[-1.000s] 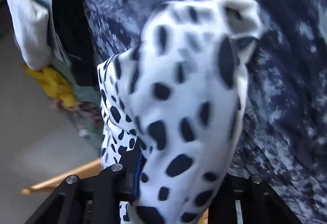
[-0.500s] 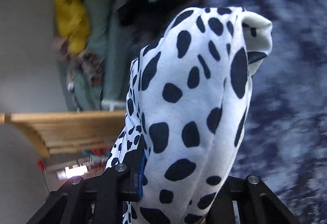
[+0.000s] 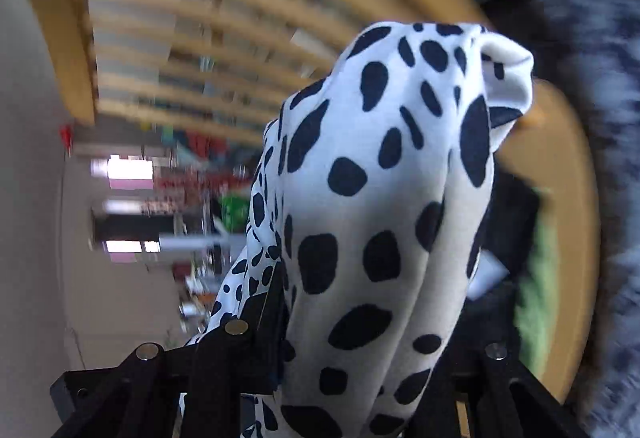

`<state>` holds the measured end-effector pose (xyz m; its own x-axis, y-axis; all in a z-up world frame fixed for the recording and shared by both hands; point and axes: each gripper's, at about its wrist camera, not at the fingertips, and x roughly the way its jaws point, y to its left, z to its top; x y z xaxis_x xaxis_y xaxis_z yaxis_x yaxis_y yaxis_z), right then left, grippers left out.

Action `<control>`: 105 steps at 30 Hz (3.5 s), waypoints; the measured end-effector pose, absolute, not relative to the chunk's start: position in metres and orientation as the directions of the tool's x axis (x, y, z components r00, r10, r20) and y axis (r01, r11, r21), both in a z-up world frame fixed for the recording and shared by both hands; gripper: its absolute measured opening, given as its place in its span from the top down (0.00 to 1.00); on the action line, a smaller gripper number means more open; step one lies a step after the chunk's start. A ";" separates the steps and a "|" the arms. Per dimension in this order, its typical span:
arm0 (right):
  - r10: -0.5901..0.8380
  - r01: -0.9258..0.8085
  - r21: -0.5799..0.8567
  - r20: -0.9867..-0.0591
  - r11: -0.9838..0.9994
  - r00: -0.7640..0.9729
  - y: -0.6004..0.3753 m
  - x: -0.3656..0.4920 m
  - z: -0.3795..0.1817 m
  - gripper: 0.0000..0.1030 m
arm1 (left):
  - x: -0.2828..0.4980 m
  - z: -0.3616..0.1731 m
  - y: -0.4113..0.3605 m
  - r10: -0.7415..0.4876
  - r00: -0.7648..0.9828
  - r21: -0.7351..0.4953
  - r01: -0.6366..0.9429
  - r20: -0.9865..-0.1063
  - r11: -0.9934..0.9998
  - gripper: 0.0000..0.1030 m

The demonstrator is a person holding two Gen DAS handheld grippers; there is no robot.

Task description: Fold clothes

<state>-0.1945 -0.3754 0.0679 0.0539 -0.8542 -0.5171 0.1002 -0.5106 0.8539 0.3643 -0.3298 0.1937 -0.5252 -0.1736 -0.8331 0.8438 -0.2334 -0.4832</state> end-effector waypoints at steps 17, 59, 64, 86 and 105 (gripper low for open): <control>-0.561 0.211 0.626 -0.773 -0.751 0.297 -0.475 -0.204 -0.020 0.63 | 0.421 0.078 -0.320 -0.066 -0.500 -0.504 0.852 -0.864 0.144 0.63; -0.422 0.534 0.097 -0.734 -0.840 -0.532 -0.356 0.071 0.106 0.18 | 0.408 0.150 -0.223 -0.564 -0.184 0.031 0.937 -0.805 -0.349 0.01; -0.461 0.459 0.229 -0.737 -0.858 -0.494 -0.355 0.071 0.080 0.16 | 0.428 0.130 -0.233 -0.575 -0.214 0.005 0.935 -0.790 -0.355 0.00; -0.447 0.411 0.241 -0.718 -0.879 -0.534 -0.363 0.045 0.087 0.16 | 0.417 0.134 -0.243 -0.578 -0.225 0.045 0.909 -0.784 -0.415 0.00; -0.453 0.400 0.283 -0.777 -0.871 -0.437 -0.366 0.035 0.093 0.16 | 0.413 0.145 -0.253 -0.532 -0.195 0.050 0.910 -0.824 -0.411 0.00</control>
